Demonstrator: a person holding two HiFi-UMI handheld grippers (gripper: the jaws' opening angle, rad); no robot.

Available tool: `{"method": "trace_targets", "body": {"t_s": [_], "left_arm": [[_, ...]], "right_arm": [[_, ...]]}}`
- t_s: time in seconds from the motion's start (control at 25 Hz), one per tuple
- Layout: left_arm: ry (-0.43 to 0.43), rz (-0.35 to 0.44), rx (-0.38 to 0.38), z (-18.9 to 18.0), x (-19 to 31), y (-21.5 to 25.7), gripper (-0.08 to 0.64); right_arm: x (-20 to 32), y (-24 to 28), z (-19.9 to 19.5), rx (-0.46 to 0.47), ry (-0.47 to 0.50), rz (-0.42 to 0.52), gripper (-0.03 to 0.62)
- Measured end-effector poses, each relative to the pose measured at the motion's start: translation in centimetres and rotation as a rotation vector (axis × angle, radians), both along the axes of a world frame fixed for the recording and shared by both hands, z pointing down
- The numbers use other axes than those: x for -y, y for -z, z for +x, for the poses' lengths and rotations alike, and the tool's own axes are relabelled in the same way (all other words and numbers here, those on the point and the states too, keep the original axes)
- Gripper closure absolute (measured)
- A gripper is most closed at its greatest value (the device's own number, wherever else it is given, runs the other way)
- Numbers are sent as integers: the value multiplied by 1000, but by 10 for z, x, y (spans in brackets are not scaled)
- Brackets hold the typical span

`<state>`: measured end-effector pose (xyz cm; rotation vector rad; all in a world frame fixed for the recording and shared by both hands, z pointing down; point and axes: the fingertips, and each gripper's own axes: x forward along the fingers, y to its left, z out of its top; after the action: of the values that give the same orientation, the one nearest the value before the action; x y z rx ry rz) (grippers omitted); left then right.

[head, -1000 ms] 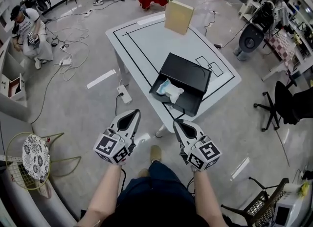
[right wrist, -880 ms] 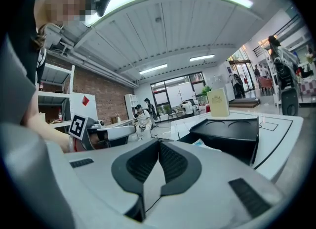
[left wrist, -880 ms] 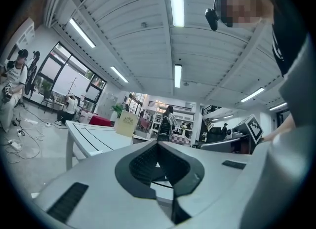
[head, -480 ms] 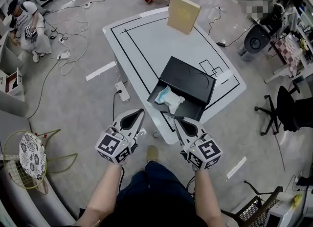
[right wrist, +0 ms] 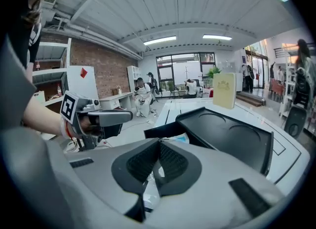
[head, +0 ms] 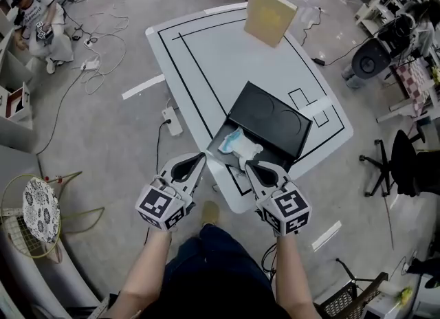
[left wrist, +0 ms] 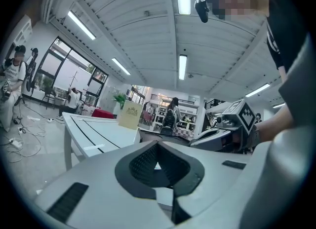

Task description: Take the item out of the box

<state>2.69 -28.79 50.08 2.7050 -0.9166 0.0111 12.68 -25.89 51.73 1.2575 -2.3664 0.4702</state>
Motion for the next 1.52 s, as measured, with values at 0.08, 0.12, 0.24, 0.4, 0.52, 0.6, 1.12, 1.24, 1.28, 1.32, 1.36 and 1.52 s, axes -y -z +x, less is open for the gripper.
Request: {"method": "trace_targets", "body": {"t_s": [0.08, 0.12, 0.24, 0.4, 0.52, 0.6, 1.12, 1.24, 1.28, 1.32, 1.36, 1.52], "left_arm": [[0, -6, -1, 3, 4, -4, 548], [0, -10, -2, 4, 5, -6, 548], [3, -19, 3, 6, 8, -8, 548], [7, -33, 4, 9, 11, -14, 548], [5, -41, 8, 10, 13, -19, 548], [4, -45, 10, 12, 14, -22, 548], [14, -73, 10, 17, 18, -32, 548], [20, -73, 13, 15, 20, -31, 548], [22, -74, 12, 15, 21, -31, 548], [24, -75, 12, 15, 21, -32, 548], [26, -76, 12, 14, 22, -31, 548], [38, -78, 15, 11, 24, -31, 548]], "right_arm": [[7, -7, 1, -33, 19, -22, 588], [11, -10, 1, -49, 29, -32, 588], [18, -20, -1, -86, 60, -64, 588], [26, -36, -4, -117, 109, -124, 537], [31, -47, -6, -168, 140, -151, 535], [35, -53, -7, -191, 158, -168, 518], [48, -81, -9, -315, 247, -242, 486], [49, -86, -10, -343, 263, -265, 514], [49, -88, -10, -348, 266, -274, 515], [49, -89, -10, -354, 269, -283, 522], [50, -90, -10, -359, 272, -290, 523], [52, -93, -10, -369, 291, -301, 542]]}}
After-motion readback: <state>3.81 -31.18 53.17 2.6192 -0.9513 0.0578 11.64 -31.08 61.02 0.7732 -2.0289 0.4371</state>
